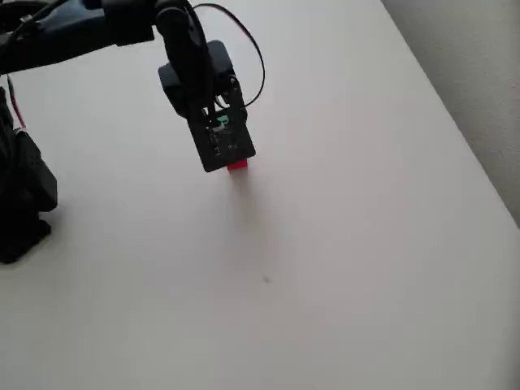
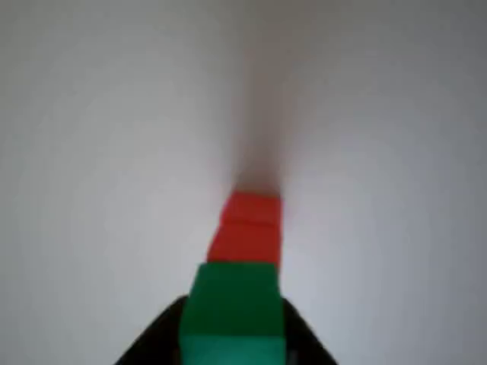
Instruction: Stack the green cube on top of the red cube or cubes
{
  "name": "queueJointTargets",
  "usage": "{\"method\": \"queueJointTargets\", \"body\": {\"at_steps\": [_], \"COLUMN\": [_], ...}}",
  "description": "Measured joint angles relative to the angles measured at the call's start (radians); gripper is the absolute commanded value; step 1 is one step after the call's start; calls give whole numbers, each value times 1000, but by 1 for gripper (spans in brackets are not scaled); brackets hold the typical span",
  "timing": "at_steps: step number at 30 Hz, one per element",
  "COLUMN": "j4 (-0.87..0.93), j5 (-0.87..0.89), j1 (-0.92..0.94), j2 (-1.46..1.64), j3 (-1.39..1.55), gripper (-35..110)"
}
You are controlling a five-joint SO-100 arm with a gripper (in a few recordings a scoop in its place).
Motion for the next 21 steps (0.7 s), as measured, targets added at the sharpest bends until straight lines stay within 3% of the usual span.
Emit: {"method": "queueJointTargets", "body": {"at_steps": [21], "j4": [11], "j5": [-49], "j1": [-2], "j2": [-15], "j3": [-9], "gripper": [28]}}
